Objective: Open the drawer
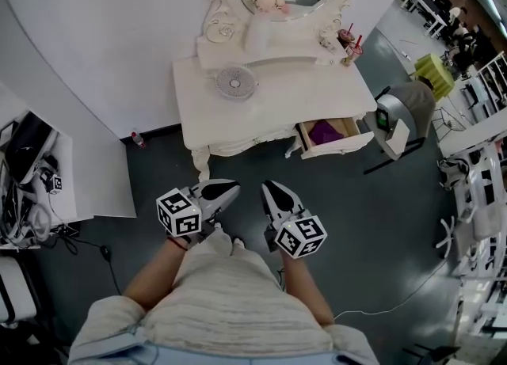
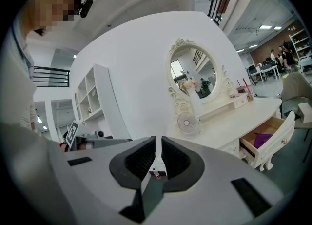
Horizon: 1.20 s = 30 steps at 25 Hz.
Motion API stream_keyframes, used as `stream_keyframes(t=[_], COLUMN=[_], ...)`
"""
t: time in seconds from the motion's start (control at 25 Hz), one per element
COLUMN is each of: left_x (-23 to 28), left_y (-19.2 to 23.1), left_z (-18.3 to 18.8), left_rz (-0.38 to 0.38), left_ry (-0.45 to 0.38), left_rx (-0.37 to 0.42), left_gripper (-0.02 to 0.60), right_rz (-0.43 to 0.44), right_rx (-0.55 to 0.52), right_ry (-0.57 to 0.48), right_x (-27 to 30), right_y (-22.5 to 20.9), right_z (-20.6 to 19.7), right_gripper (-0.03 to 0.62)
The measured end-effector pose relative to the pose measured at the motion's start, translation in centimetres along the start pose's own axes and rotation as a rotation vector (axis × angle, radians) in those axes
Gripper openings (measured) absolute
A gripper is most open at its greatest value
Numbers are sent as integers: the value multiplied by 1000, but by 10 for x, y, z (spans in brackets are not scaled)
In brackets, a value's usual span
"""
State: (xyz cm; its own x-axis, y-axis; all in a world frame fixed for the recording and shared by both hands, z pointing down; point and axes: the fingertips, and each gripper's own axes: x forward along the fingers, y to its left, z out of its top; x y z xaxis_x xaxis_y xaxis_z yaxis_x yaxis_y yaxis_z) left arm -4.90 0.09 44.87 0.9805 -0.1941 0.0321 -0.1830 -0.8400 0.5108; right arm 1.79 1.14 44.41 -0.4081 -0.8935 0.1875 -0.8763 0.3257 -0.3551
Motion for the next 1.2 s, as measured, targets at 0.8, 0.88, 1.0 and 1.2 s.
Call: stream_keyframes(t=[0.8, 0.88, 1.0, 1.2], left_x=[6, 14, 30, 60], left_y=[48, 50, 54, 58], left_z=[4, 3, 2, -4], left_rz=[26, 49, 96, 150], left_ry=[-4, -15, -37, -45], left_rx=[-6, -12, -25, -23], left_gripper=[15, 15, 14, 14], right_rz=[0, 22, 71, 152], right_rx=[-17, -21, -34, -63], right_ry=[39, 58, 96, 153], right_x=[47, 48, 49, 52], right_y=[-24, -32, -45, -65], right_z=[-14, -15, -16, -19], right_gripper=[11, 11, 11, 11])
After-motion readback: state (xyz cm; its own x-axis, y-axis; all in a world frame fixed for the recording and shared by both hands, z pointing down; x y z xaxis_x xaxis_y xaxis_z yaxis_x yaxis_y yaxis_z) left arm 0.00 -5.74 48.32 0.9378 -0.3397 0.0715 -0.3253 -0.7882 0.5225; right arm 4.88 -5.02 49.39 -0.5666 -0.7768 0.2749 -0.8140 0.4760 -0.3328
